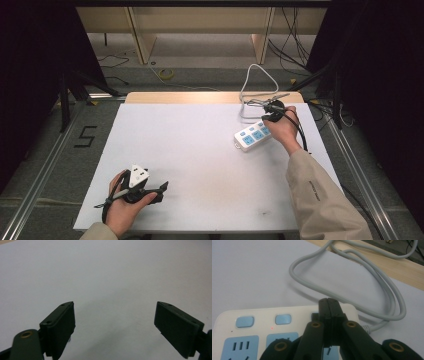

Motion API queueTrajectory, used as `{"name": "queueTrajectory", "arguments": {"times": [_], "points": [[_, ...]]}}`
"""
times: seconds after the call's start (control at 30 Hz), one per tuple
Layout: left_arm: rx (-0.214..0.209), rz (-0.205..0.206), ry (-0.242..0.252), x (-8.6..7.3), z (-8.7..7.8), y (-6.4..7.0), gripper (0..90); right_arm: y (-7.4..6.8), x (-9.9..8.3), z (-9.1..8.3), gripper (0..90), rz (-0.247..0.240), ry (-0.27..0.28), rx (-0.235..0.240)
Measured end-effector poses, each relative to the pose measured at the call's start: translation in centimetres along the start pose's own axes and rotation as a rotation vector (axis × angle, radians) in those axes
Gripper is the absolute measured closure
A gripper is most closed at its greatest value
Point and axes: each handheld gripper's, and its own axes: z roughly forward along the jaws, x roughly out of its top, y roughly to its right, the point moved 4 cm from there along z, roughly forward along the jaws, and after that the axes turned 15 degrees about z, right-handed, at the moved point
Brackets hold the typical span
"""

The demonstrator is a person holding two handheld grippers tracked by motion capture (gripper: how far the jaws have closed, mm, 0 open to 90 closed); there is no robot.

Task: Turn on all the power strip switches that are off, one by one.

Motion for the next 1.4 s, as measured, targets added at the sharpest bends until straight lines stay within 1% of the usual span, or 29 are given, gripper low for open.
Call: {"name": "queueTrajectory", "arguments": {"times": [0.53, 0.93, 1.27, 1.4], "points": [[0.0, 0.001, -0.002, 0.0, 0.0, 0.0, 16.7, -0.2, -0.2, 1.3, 90.0, 0.001, -0.02, 0.001], [0.0, 0.001, -0.002, -0.1, 0.0, 0.0, 16.7, -0.3, -0.3, 1.7, 90.0, 0.003, -0.03, 0.004], [0.0, 0.005, -0.005, -0.1, 0.0, 0.0, 16.6, -0.4, -0.4, 1.8, 90.0, -0.007, -0.036, -0.012], [-0.001, 0.001, -0.003, -0.1, 0.0, 0.0, 16.6, -0.5, -0.4, 1.9, 90.0, -0.013, -0.038, -0.023]]}}
